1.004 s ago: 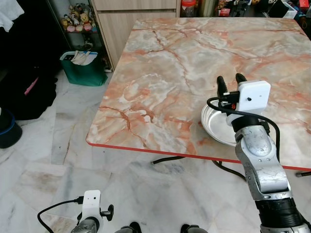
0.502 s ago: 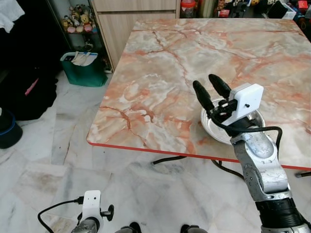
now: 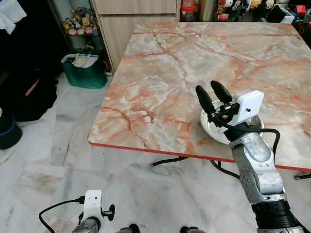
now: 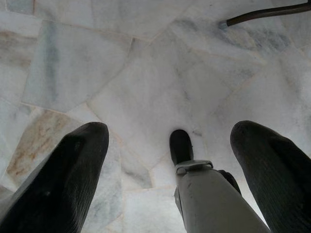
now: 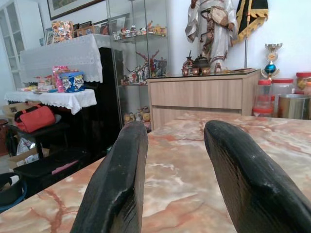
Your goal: Setting the table
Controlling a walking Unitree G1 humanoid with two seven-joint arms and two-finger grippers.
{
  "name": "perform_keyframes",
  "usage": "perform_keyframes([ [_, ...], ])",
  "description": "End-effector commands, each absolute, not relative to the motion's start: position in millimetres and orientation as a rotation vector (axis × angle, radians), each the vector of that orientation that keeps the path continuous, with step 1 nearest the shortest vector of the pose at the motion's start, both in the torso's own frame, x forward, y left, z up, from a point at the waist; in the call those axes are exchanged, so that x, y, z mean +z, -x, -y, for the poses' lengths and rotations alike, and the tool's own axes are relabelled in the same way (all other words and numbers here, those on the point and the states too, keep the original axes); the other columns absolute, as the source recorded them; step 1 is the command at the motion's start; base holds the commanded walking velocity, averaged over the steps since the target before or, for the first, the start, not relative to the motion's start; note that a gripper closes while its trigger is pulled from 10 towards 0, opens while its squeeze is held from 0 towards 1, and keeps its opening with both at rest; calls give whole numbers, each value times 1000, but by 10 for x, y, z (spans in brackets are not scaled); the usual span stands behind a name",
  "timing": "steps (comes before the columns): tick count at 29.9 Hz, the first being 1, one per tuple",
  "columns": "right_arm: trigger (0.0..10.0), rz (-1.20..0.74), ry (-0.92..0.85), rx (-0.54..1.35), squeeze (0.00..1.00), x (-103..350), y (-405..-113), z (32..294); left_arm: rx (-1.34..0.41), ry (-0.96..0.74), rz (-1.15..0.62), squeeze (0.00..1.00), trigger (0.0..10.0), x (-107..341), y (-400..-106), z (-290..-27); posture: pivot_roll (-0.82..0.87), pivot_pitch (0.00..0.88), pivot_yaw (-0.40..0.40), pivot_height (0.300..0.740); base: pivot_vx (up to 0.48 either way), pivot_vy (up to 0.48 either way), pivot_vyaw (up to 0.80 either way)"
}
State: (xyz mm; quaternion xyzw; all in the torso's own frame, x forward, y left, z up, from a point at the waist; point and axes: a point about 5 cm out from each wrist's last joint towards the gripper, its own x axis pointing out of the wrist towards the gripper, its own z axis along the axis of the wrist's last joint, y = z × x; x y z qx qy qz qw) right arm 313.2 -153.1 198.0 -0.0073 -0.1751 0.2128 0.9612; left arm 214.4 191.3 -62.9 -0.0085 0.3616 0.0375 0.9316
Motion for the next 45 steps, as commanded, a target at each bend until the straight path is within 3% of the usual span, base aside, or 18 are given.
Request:
perform_keyframes([
  [1, 10000, 363, 7, 422, 0, 1975, -3143, 1528, 81, 20, -757, 0, 10000, -670, -2073, -1910, -93, 120, 49, 740, 0, -480, 0],
  [29, 10000, 380, 3, 340, 0, 1924, -2954, 1560, 89, 25, -723, 0, 10000, -626, -2130, -1935, -80, 182, 64, 740, 0, -480, 0],
  [33, 10000, 323, 19, 290, 0, 1736, -2765, 1662, 84, 26, -716, 0, 10000, -618, -2143, -1924, -88, 192, 68, 740, 0, -480, 0],
  [45, 10000, 157, -4, 168, 0, 1235, -2611, 1788, 78, 26, -711, 0, 10000, -615, -2145, -1917, -85, 196, 64, 740, 0, -480, 0],
])
